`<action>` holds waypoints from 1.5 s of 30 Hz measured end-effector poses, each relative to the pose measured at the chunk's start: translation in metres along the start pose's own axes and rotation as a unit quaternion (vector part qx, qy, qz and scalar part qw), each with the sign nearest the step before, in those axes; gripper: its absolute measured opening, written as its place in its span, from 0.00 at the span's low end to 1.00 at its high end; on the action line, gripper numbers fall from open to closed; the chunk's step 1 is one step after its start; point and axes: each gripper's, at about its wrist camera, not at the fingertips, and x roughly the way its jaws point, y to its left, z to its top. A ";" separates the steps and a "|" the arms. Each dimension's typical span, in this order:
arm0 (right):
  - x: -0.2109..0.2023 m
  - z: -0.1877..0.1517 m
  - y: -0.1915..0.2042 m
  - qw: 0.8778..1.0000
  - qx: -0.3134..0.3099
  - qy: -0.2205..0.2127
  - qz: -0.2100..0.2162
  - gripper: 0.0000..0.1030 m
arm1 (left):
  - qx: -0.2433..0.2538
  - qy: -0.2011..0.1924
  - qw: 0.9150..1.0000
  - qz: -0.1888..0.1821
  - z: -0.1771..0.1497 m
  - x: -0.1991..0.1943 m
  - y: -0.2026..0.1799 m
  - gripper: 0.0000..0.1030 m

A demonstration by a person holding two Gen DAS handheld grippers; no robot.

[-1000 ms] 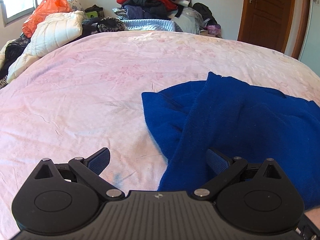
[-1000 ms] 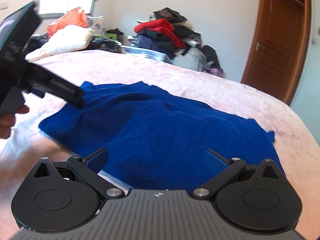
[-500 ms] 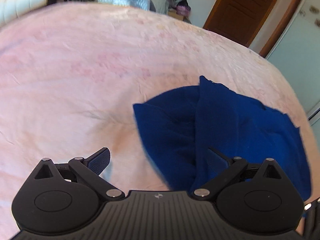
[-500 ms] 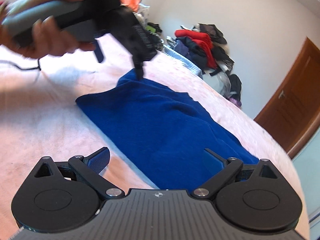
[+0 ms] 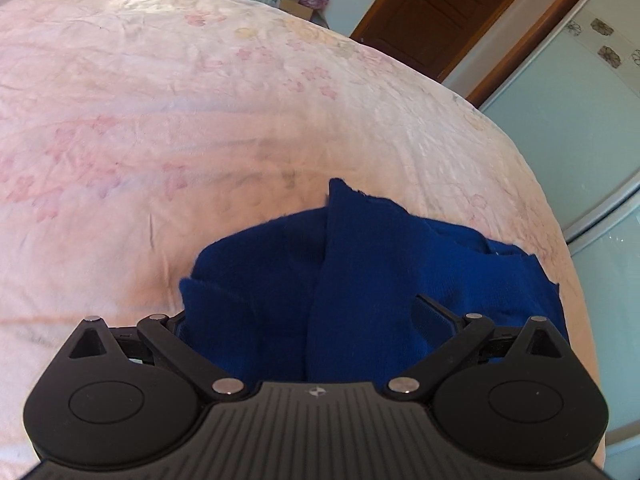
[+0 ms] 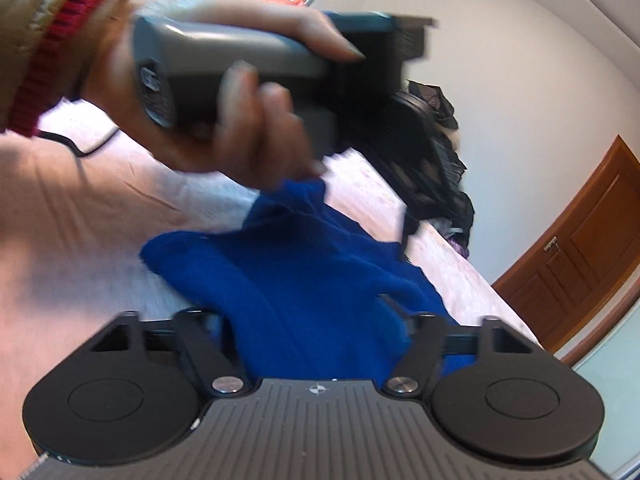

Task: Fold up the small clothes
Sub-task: 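Grasp the folded sweater edge with both grippers, then lift the sweater with both grippers, fold it over, and open them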

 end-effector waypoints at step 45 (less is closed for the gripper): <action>-0.115 -0.199 -0.235 0.892 0.450 -0.050 -0.015 0.05 | 0.225 -0.061 0.964 0.129 -0.014 0.051 -0.306 0.06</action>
